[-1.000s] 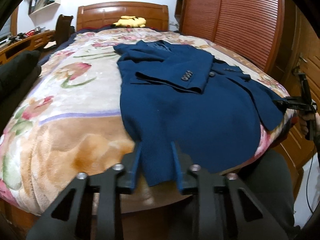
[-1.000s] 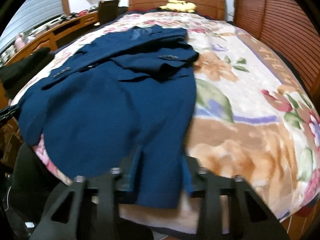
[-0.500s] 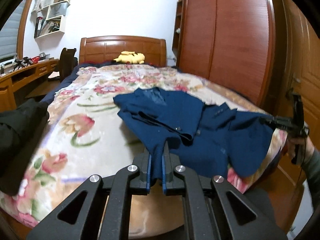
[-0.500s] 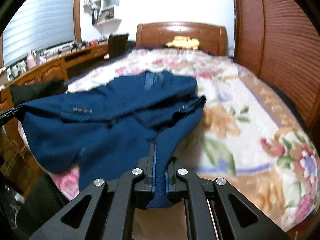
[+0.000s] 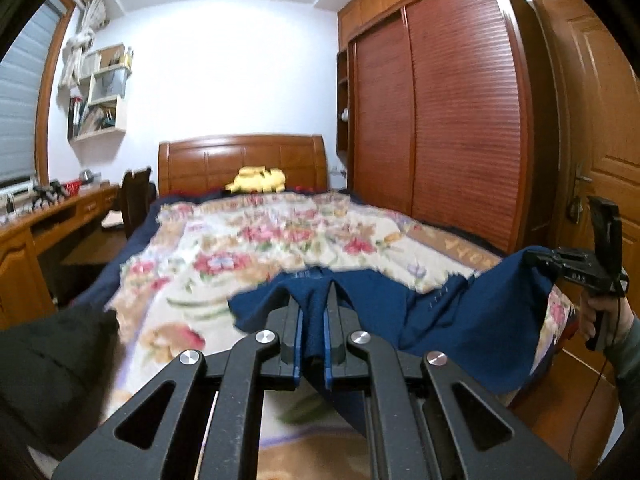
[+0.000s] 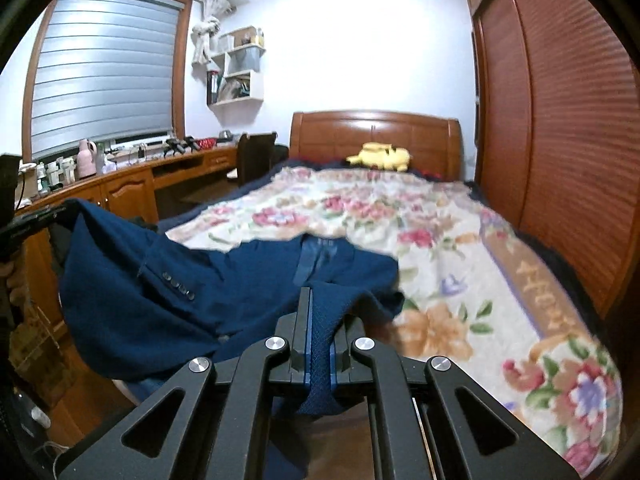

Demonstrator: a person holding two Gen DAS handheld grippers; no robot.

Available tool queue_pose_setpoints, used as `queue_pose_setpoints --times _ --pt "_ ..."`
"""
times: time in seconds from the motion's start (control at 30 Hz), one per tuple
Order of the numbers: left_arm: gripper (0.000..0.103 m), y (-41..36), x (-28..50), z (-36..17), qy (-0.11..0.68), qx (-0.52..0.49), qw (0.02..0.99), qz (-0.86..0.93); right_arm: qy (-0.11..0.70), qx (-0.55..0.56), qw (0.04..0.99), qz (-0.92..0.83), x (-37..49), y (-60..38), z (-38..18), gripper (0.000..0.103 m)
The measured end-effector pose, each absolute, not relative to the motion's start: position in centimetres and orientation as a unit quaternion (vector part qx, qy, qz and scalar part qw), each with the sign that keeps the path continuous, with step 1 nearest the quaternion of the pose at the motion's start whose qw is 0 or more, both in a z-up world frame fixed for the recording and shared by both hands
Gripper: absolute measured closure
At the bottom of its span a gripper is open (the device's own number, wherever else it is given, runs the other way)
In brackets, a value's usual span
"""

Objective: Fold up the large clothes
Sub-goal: 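Lift the hem with both tools and fold it over toward the collar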

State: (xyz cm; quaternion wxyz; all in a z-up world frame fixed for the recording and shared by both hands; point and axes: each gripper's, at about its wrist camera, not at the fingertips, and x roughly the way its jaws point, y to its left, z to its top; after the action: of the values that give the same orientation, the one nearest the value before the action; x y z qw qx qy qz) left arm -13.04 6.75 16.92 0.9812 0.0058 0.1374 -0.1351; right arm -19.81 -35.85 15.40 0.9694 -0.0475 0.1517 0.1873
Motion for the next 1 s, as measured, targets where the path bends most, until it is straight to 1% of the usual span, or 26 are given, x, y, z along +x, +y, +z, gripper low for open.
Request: queue_pose_setpoints --times 0.17,0.4,0.63,0.73,0.83,1.0 --pt "0.095 7.1 -14.0 20.6 0.107 0.011 0.986 -0.130 0.111 -0.048 0.974 0.190 -22.5 -36.6 18.1 0.098" --pt "0.095 7.9 -15.3 24.3 0.077 0.012 0.990 -0.120 0.064 -0.058 0.979 0.185 -26.5 -37.5 21.2 0.098" --pt "0.095 8.6 -16.9 26.4 0.046 0.018 0.993 -0.111 0.030 -0.068 0.981 0.178 -29.5 -38.2 23.0 0.098" --pt "0.095 8.9 -16.5 26.1 0.049 0.013 0.993 -0.104 0.022 -0.067 0.982 0.176 -29.2 -38.4 22.8 0.098" --pt "0.095 9.2 -14.7 24.8 0.069 0.015 0.993 -0.091 0.033 -0.063 0.982 0.173 -26.4 -38.4 20.9 0.098" --pt "0.095 9.3 -8.2 19.9 0.148 0.019 0.986 -0.071 0.087 -0.070 0.981 0.161 -21.6 -36.4 18.5 0.098"
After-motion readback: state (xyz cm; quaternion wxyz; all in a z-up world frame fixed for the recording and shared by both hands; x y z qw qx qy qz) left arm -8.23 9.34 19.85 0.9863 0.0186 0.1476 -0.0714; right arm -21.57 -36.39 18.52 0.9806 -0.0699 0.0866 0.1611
